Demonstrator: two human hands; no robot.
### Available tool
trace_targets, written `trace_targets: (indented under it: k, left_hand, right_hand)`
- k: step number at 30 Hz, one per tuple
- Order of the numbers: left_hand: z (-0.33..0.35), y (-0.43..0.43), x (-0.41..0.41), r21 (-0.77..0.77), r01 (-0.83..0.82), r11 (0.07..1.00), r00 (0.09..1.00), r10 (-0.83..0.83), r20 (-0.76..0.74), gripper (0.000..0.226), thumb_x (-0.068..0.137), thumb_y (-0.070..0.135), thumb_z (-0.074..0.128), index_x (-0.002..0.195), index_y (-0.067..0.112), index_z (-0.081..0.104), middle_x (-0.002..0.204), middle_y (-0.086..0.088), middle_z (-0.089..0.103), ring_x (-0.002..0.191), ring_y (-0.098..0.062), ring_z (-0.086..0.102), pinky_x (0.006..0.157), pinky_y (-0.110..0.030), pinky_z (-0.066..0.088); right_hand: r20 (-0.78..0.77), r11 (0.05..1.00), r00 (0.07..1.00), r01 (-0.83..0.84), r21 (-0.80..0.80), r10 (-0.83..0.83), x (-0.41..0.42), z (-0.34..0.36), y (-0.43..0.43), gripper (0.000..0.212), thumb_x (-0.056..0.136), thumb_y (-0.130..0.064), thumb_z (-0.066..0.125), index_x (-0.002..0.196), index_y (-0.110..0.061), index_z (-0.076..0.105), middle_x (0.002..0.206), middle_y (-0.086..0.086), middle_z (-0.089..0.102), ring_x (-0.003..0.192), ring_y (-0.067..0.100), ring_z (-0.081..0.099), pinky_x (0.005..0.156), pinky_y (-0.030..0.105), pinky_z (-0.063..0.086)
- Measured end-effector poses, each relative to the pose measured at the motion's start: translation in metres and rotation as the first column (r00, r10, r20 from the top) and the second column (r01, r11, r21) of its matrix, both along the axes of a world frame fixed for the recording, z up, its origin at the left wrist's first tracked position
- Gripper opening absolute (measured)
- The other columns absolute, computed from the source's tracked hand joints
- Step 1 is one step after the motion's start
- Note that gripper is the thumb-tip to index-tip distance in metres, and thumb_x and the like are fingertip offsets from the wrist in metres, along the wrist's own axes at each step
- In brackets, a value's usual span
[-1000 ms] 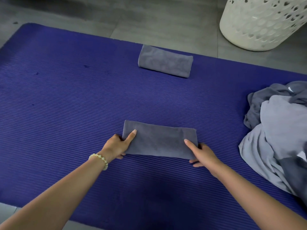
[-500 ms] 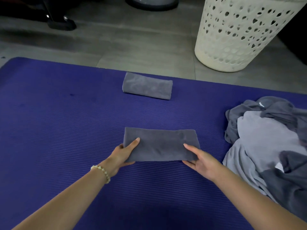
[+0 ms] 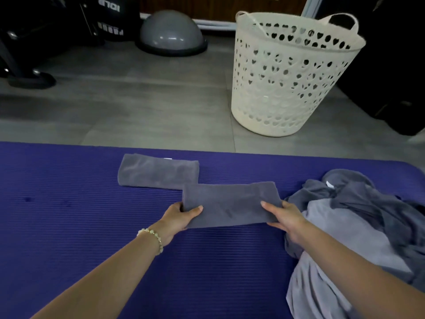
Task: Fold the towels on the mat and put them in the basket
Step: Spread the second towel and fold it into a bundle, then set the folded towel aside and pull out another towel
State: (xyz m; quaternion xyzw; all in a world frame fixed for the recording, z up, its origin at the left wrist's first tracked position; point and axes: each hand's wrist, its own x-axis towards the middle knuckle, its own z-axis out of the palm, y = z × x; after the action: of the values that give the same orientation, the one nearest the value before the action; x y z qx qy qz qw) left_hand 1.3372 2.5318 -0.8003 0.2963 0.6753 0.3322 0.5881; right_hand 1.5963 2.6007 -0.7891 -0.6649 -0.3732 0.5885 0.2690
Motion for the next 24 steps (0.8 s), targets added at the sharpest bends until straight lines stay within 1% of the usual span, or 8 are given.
trace_targets:
  k: [4, 7, 10, 12, 13, 15, 18, 24]
  left_hand:
    - [0.009, 0.058, 0.017, 0.191, -0.009, 0.982, 0.992, 0.033, -0.120, 0.042, 0.088, 0.032, 0.067, 0.122, 0.010, 0.056, 0.105, 0.004, 0.066, 0.090, -0.007, 0.062, 0.069, -0.012, 0.047]
    - [0.015, 0.091, 0.026, 0.303, -0.041, 0.952, 0.980, 0.098, -0.175, 0.067, 0.090, 0.028, 0.064, 0.145, 0.012, 0.030, 0.135, -0.004, 0.053, 0.117, -0.018, 0.055, 0.093, -0.024, 0.045]
    - [0.002, 0.088, 0.039, 0.342, 0.159, 0.926, 0.905, 0.002, -0.426, 0.087, 0.094, 0.024, 0.058, 0.152, 0.025, -0.007, 0.159, -0.005, 0.012, 0.142, -0.023, 0.026, 0.109, -0.032, 0.031]
    - [-0.018, 0.077, 0.043, 0.164, 0.488, 0.857, 0.622, -0.209, -0.754, 0.076, 0.098, 0.035, 0.048, 0.152, 0.031, -0.005, 0.161, 0.001, -0.008, 0.148, -0.023, 0.007, 0.114, -0.038, 0.024]
    - [-0.028, 0.075, 0.044, 0.028, 0.591, 0.807, 0.476, -0.320, -0.819, 0.069, 0.100, 0.041, 0.040, 0.153, 0.030, -0.003, 0.161, 0.004, -0.010, 0.148, -0.021, 0.002, 0.116, -0.038, 0.018]
    - [-0.038, 0.072, 0.045, -0.174, 0.652, 0.738, 0.329, -0.483, -0.811, 0.066, 0.100, 0.049, 0.029, 0.154, 0.025, -0.002, 0.161, 0.005, -0.008, 0.148, -0.018, -0.004, 0.119, -0.036, 0.008]
    - [-0.039, 0.067, 0.045, -0.253, 0.657, 0.710, 0.289, -0.547, -0.786, 0.065, 0.100, 0.053, 0.024, 0.154, 0.023, 0.004, 0.161, 0.005, -0.006, 0.148, -0.016, -0.004, 0.119, -0.035, 0.006]
    - [-0.037, 0.014, 0.042, -0.236, 0.669, 0.705, 0.284, -0.536, -0.795, 0.065, 0.098, 0.056, 0.023, 0.154, 0.026, 0.007, 0.161, 0.006, 0.002, 0.148, -0.013, -0.001, 0.118, -0.031, 0.003]
  right_hand:
    - [-0.065, 0.988, 0.992, 0.111, 0.111, -0.104, 0.007, 0.001, 0.043, 0.034, 0.092, -0.015, 0.062, 0.124, -0.005, 0.054, 0.120, 0.012, 0.062, 0.094, 0.020, 0.060, 0.079, 0.032, 0.050]
    - [-0.083, 0.952, 0.988, 0.145, 0.268, -0.127, 0.006, 0.003, 0.071, 0.036, 0.094, -0.017, 0.059, 0.128, -0.011, 0.047, 0.132, 0.013, 0.055, 0.103, 0.020, 0.059, 0.091, 0.035, 0.049]
    - [0.200, 0.944, 0.979, -0.046, 0.326, -0.022, 0.009, -0.011, 0.076, 0.073, 0.095, -0.025, 0.058, 0.152, -0.018, 0.014, 0.157, 0.010, 0.020, 0.140, 0.027, 0.032, 0.114, 0.038, 0.029]
    - [0.488, 0.888, 0.841, -0.390, 0.244, 0.235, 0.011, -0.030, 0.066, 0.071, 0.097, -0.035, 0.051, 0.154, -0.025, 0.009, 0.161, 0.002, -0.005, 0.148, 0.025, 0.008, 0.117, 0.036, 0.017]
    - [0.592, 0.828, 0.721, -0.539, 0.153, 0.359, 0.013, -0.040, 0.062, 0.068, 0.099, -0.040, 0.046, 0.153, -0.029, 0.007, 0.161, -0.002, -0.012, 0.149, 0.024, 0.000, 0.119, 0.037, 0.014]
    - [0.707, 0.733, 0.513, -0.680, -0.010, 0.486, 0.018, -0.054, 0.054, 0.065, 0.099, -0.048, 0.037, 0.153, -0.034, 0.003, 0.159, -0.008, -0.019, 0.148, 0.021, -0.010, 0.120, 0.039, 0.010]
    - [0.758, 0.693, 0.409, -0.717, -0.078, 0.508, 0.024, -0.057, 0.051, 0.066, 0.099, -0.052, 0.033, 0.152, -0.035, -0.002, 0.158, -0.010, -0.022, 0.148, 0.019, -0.011, 0.121, 0.039, 0.008]
    - [0.848, 0.662, 0.381, -0.748, 0.048, 0.369, 0.026, -0.063, 0.025, 0.064, 0.100, -0.047, 0.034, 0.154, -0.030, 0.004, 0.161, -0.005, -0.010, 0.149, 0.019, -0.002, 0.120, 0.035, 0.008]
